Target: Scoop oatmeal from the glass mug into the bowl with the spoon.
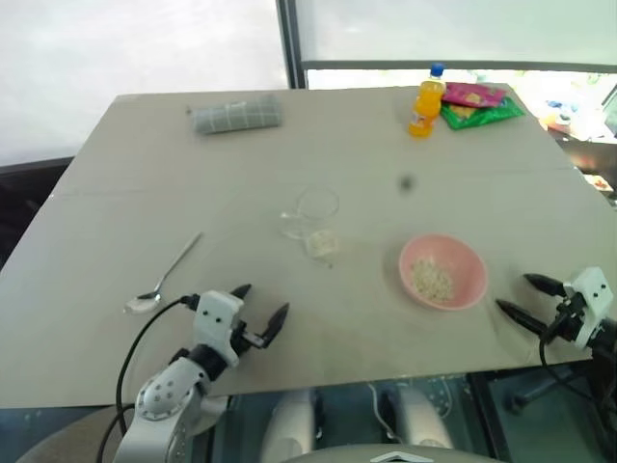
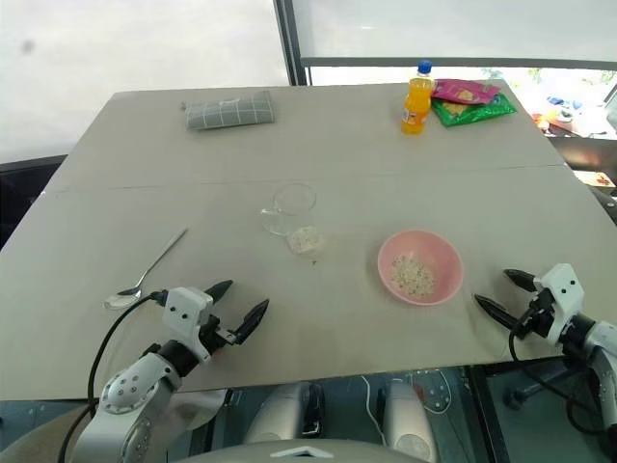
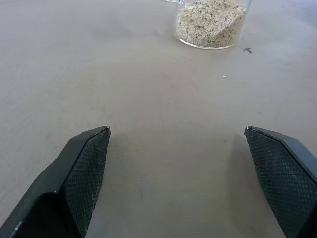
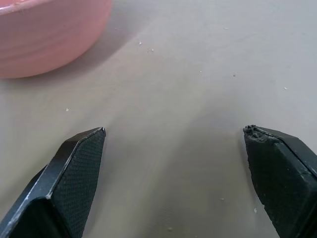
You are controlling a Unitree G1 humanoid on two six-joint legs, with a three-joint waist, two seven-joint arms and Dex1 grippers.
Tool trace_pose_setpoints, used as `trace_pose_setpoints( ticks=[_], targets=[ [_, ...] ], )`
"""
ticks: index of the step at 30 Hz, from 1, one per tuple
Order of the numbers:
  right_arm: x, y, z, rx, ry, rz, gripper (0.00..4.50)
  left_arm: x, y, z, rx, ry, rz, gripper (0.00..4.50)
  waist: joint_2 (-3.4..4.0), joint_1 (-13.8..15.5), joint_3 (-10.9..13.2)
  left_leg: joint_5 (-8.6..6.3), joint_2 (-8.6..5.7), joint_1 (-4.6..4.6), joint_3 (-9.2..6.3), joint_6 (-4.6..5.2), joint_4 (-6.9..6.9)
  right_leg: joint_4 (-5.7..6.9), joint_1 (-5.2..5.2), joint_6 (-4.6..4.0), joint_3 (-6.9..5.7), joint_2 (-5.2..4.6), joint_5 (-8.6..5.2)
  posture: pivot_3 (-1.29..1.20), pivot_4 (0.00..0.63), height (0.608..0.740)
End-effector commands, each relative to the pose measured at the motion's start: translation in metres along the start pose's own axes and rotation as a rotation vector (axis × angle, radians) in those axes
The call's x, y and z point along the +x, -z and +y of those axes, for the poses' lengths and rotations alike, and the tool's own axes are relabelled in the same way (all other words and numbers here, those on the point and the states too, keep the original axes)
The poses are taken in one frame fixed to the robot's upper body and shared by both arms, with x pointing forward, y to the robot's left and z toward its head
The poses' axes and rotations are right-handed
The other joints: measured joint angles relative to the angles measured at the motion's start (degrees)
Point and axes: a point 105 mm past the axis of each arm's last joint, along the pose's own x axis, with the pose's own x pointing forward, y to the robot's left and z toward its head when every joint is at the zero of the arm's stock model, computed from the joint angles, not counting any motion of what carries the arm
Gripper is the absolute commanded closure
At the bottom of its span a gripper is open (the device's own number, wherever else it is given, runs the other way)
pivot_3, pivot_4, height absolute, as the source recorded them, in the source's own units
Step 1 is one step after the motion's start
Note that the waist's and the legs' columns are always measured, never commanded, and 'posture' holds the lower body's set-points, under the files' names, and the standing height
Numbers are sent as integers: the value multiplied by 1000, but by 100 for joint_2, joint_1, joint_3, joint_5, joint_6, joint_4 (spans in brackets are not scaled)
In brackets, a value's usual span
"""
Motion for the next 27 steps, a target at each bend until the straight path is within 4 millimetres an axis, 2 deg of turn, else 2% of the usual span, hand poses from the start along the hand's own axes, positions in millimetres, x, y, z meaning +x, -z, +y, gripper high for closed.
trace_pose_setpoints(
  ticks=[1,20,23,27],
  targets=[
    [-3,-10,-9,-19,-29,-39,0,-3,5,5,-4,-35,20,23,-3,-8,1,0,0,0,0,0,0,0,-1,0,0,0,0,0,150,740],
    [-4,-10,-7,-100,-69,-33,0,8,5,4,10,-14,-17,23,7,39,1,0,-1,2,2,1,2,2,2,-1,2,5,1,0,150,740],
    [-7,-10,-6,-104,-74,-31,0,8,4,10,0,-43,-20,23,7,51,0,1,-2,2,2,1,3,2,4,-2,2,4,2,0,150,740],
    [-18,-21,-7,-112,-103,-35,0,6,-7,27,25,-109,-35,23,7,44,2,1,-2,2,2,1,3,2,4,-1,2,4,2,0,150,740]
  ],
)
